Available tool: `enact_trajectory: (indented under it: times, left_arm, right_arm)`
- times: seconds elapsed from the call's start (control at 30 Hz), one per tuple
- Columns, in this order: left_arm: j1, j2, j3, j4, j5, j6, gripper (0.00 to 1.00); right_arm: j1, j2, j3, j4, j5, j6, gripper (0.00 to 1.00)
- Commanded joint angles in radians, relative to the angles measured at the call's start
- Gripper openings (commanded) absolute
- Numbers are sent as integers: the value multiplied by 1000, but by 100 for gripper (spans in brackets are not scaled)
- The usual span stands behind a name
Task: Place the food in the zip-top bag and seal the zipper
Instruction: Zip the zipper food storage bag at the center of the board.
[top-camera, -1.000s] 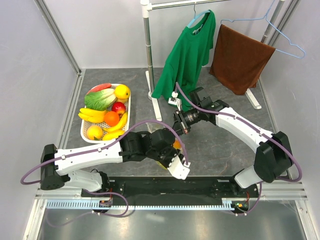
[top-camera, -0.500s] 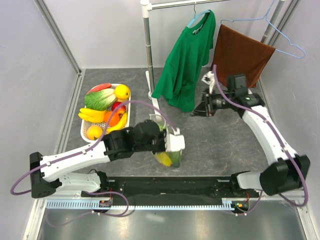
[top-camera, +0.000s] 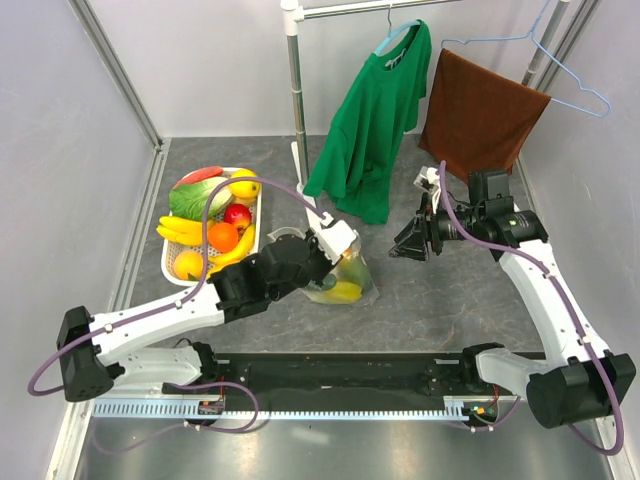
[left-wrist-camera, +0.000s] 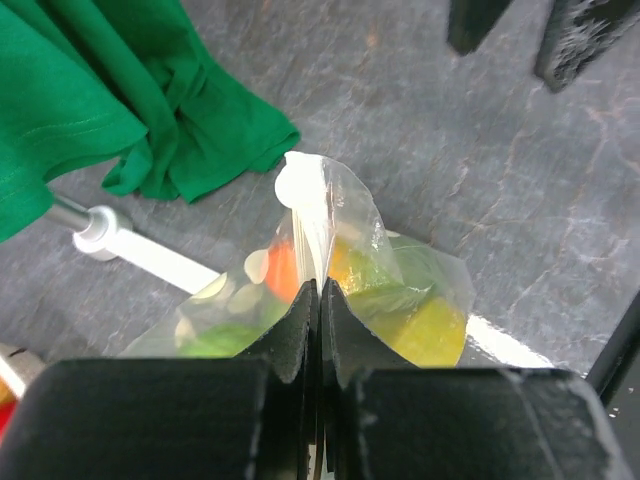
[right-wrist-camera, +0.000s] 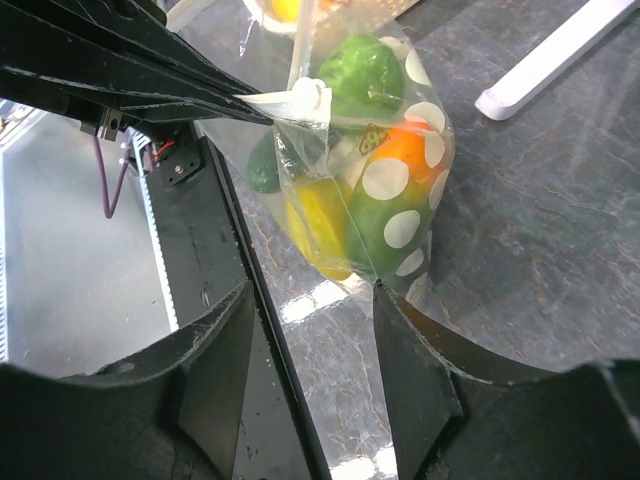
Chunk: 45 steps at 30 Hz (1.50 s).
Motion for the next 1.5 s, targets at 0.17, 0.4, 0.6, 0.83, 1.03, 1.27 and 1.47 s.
enact_trajectory:
  times: [0.17, 0.4, 0.6, 0.83, 1.03, 1.27, 1.47]
  left_arm:
    - [-1, -94, -100, 233, 147, 61, 2]
    - [-1, -118, -144, 279, 263, 130, 2]
    - [-1, -166, -192, 304, 380, 203, 2]
    - [-1, -141, -182, 290, 408, 229, 2]
    - [-1, -144, -190, 287, 438, 235, 2]
    - [-1, -136, -178, 282, 428, 238, 2]
    - [8, -162, -126, 173, 386, 172, 38]
  right_arm:
    - [37, 25, -45, 80, -130, -53, 58]
    - [151, -12, -133, 251, -75, 25, 57]
    - [168, 8, -125, 256, -60, -10, 55]
    - [225, 12, -133, 262, -66, -38, 49]
    - [268, -35, -160, 288, -24, -40, 42]
    - [283, -32, -165, 288, -14, -52, 3]
    - [284, -75, -180, 296, 44, -67, 0]
